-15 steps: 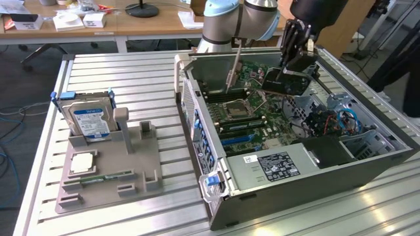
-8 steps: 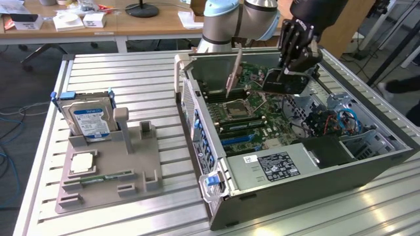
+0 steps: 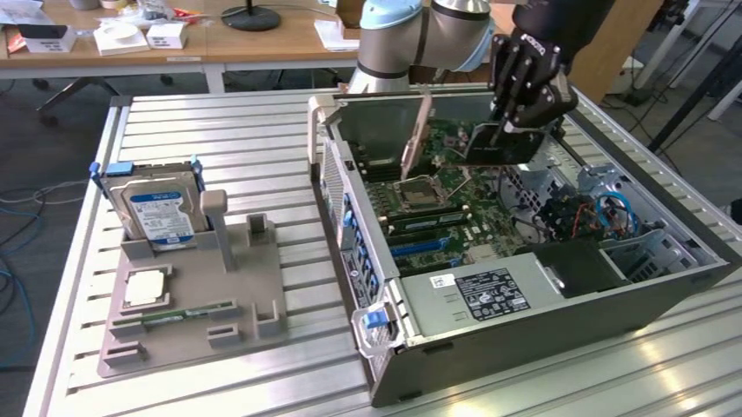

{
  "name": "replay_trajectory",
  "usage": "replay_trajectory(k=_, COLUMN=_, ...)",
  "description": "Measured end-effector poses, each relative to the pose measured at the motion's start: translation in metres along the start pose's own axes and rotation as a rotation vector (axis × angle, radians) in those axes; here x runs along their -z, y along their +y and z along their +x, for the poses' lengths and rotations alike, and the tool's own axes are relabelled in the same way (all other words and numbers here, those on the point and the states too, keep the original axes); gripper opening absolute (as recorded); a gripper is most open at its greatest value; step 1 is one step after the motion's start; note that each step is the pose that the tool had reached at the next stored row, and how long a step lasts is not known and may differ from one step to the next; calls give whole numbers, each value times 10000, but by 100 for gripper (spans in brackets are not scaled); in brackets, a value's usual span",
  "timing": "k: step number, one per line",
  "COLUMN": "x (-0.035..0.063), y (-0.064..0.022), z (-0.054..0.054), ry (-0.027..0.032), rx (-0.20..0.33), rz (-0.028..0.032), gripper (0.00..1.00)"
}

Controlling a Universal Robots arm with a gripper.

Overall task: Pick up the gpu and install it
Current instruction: 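Insert the gpu into the slot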

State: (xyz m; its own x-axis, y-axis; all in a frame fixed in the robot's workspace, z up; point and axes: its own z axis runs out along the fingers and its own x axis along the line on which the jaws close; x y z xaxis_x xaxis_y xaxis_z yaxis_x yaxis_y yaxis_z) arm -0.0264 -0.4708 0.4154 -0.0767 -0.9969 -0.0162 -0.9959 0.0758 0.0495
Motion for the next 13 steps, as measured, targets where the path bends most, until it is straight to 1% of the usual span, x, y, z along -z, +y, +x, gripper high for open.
replay_trajectory(k=2, x=-1, y=-1, z=0, ry=10, rx=235, rz=-4, gripper=27)
replay_trajectory(k=4, x=-2, y=-1, z=0, ry=13, rx=264, rz=-4, gripper=27)
replay_trajectory(k=5, x=-3, y=-1, z=0, ry=12, rx=267, rz=2, gripper=27)
replay_trajectory(k=6, x=-5, y=-1, z=0, ry=11, rx=272, rz=34, gripper=27)
replay_trajectory(k=8, x=-11, y=0, z=0, ry=8, rx=298, rz=121, gripper=27)
replay_trajectory(k=9, x=-14, y=0, z=0, ry=4, rx=315, rz=177, gripper=27)
replay_trajectory(k=12, x=-21, y=1, z=0, ry=-9, rx=379, rz=386, gripper=27)
replay_trajectory(k=13, x=-23, y=1, z=0, ry=-11, rx=400, rz=436, gripper=27)
